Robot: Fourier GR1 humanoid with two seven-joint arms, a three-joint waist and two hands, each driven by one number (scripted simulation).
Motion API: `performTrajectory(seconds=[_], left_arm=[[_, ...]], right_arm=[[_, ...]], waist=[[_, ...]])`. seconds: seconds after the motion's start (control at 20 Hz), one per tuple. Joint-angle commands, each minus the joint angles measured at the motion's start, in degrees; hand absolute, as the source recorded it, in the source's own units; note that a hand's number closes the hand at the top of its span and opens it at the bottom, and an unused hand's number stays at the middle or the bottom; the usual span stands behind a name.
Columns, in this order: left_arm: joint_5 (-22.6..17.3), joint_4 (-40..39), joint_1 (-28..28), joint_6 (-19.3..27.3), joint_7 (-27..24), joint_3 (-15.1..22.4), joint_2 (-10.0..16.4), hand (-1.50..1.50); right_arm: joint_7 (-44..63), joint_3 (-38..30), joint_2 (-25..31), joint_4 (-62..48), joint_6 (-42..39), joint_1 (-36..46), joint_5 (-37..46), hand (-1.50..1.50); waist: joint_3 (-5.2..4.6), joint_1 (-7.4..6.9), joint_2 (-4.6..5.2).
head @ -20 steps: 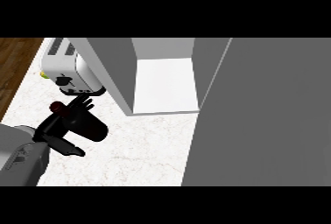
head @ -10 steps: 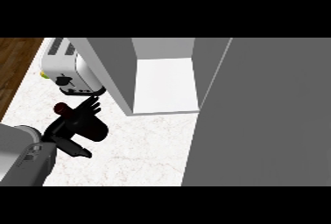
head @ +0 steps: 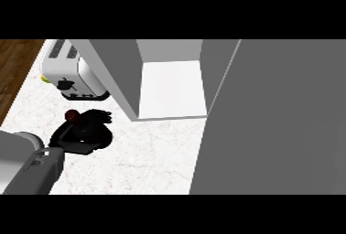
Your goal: Pick up the wine, place it into the cabinet and close the cabinet
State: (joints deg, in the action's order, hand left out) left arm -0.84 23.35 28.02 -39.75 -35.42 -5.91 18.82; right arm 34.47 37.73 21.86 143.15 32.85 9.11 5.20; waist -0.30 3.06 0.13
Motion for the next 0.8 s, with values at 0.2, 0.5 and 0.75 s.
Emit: performTrajectory(seconds=[0.2, 0.5, 0.75], left_arm=[[1.05, 0.22, -1.28, -5.95, -11.09, 1.68, -0.40, 1.50], [0.85, 1.10, 1.71, -5.78, -11.29, 2.65, 0.35, 1.50], [-2.37, 5.02, -10.86, 13.04, -17.18, -1.84, -3.96, 1.50]], right_arm=[[2.98, -0.31, 1.94, 8.32, 1.22, -1.74, 2.57, -1.50], [-0.41, 0.77, 3.47, 8.24, 1.14, -3.53, 1.65, -1.50], [-0.32, -0.84, 5.11, 8.57, 2.81, -5.14, 1.35, -1.50]], waist=[[-0.01, -0.52, 0.04], [0.10, -0.27, -0.02], [0.25, -2.73, -0.71]])
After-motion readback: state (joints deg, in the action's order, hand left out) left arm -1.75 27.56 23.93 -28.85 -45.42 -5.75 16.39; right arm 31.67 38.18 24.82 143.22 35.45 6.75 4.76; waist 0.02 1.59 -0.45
